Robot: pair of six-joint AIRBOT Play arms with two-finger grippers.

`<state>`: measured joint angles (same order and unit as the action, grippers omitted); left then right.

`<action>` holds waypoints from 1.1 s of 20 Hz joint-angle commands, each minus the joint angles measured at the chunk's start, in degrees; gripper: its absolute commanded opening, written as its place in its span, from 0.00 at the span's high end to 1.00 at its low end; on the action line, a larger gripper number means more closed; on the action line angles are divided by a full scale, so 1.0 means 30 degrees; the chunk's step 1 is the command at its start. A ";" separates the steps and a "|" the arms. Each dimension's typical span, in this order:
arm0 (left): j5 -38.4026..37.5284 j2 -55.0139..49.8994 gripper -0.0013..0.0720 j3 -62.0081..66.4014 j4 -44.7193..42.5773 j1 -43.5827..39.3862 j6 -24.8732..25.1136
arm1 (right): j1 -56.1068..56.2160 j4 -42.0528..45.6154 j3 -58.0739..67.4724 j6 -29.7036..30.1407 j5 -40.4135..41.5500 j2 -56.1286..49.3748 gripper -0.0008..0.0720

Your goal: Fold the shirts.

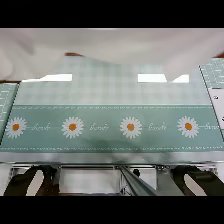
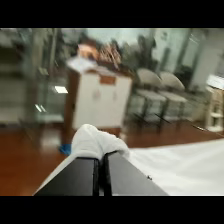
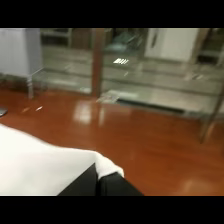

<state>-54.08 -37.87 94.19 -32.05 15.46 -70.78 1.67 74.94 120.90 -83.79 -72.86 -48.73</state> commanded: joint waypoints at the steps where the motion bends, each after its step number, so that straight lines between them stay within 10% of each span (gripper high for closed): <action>1: -0.0182 0.2608 0.94 0.1246 -0.3541 0.1056 -0.1341 | -0.0044 0.2725 0.0386 -0.0109 -0.1231 0.2608 0.96; 13: -0.7089 0.4051 0.94 -0.5508 -0.7031 0.1071 -0.2710 | -0.0044 0.2820 -0.9581 -0.1078 -0.4342 0.4422 0.96; 22: 0.2856 -0.1129 0.94 -1.5191 -0.6601 -0.1326 -0.2710 | -0.0189 0.1982 -1.7573 -0.2069 0.6127 -0.3847 0.96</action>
<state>-56.29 -34.54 53.12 -51.92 15.16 -78.94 1.39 83.26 70.70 -89.43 -65.25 -50.24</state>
